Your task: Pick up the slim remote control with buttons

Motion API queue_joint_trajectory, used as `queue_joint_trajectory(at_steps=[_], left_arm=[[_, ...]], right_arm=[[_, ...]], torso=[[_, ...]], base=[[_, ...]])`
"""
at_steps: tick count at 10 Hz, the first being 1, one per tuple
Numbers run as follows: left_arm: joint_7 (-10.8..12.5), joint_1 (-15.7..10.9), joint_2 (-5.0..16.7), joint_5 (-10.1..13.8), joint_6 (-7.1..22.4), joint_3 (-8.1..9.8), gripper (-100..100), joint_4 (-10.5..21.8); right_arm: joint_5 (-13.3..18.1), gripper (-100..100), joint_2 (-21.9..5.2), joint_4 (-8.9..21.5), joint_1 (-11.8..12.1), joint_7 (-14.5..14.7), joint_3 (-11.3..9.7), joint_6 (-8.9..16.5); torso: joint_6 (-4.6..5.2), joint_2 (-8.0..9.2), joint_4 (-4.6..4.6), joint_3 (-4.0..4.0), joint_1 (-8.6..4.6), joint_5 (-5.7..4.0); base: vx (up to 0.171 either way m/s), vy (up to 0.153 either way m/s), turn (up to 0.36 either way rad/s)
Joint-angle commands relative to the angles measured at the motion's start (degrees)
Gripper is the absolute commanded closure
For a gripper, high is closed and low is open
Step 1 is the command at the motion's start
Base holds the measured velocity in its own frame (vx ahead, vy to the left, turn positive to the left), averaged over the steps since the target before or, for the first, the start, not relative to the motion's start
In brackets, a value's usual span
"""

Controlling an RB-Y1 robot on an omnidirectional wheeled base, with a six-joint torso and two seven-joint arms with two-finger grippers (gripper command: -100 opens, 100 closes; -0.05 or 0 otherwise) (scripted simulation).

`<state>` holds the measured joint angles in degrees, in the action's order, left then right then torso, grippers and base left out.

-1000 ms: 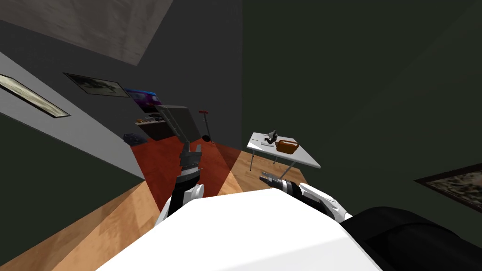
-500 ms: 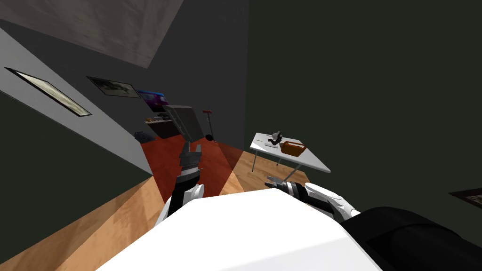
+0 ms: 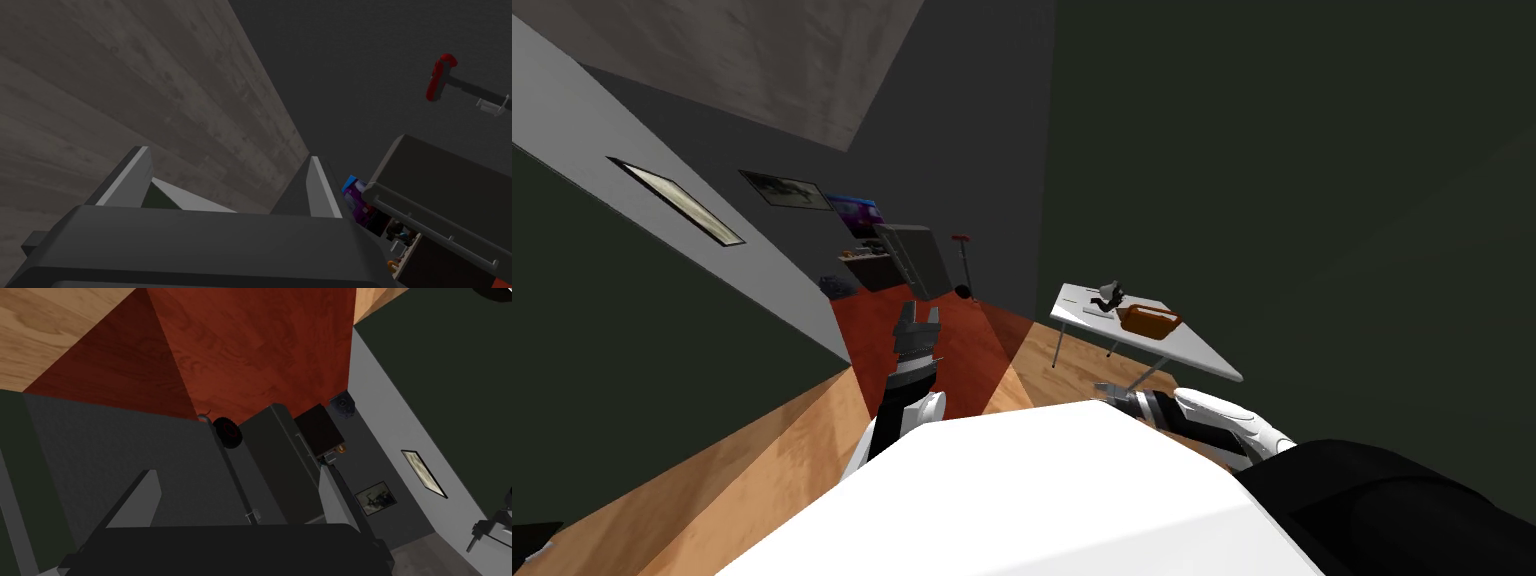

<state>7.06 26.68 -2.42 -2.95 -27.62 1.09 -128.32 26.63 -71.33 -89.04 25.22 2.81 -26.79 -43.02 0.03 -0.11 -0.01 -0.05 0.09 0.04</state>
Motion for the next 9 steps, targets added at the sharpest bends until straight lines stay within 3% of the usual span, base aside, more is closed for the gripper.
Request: queue_joint_trajectory(at_steps=[1,2,3,4,8,9], left_arm=[[0.0,0.0,0.0,0.0,0.0,0.0,0,0.0],[0.0,0.0,0.0,0.0,0.0,0.0,0,0.0],[0.0,0.0,0.0,0.0,0.0,0.0,0,0.0],[0.0,0.0,0.0,0.0,0.0,0.0,0,0.0],[0.0,0.01,0.0,0.0,0.0,0.0,0,0.0],[0.0,0.01,0.0,0.0,0.0,0.0,0,0.0]], right_arm=[[1.28,-100,-2.86,2.33,-0.21,0.25,-1.21,0.14],[1.28,-100,-4.24,2.33,-0.21,0.25,-1.21,0.14],[2.47,-100,-6.67,4.21,-0.66,0.67,-2.44,-0.09],[2.47,-100,-7.2,4.93,-0.66,0.67,-2.44,-0.09],[5.63,-100,-14.51,12.23,-1.91,1.97,-5.97,-0.67],[5.63,-100,-15.15,12.23,-1.91,1.97,-5.97,-0.67]], torso=[[0.0,0.0,0.0,0.0,0.0,0.0],[-0.02,-0.05,-0.01,-0.03,0.04,0.01],[0.01,-0.05,-0.01,-0.03,0.02,0.0],[-0.03,-0.11,-0.02,-0.06,0.04,0.0],[0.0,-0.26,-0.06,-0.16,-0.03,-0.01],[-0.02,-0.28,-0.06,-0.16,-0.06,-0.01]], base=[[0.053,0.051,0.145],[0.051,0.043,0.074],[0.066,0.052,0.16],[0.061,0.041,0.067],[0.102,0.034,0.14],[0.08,0.004,0.088]])
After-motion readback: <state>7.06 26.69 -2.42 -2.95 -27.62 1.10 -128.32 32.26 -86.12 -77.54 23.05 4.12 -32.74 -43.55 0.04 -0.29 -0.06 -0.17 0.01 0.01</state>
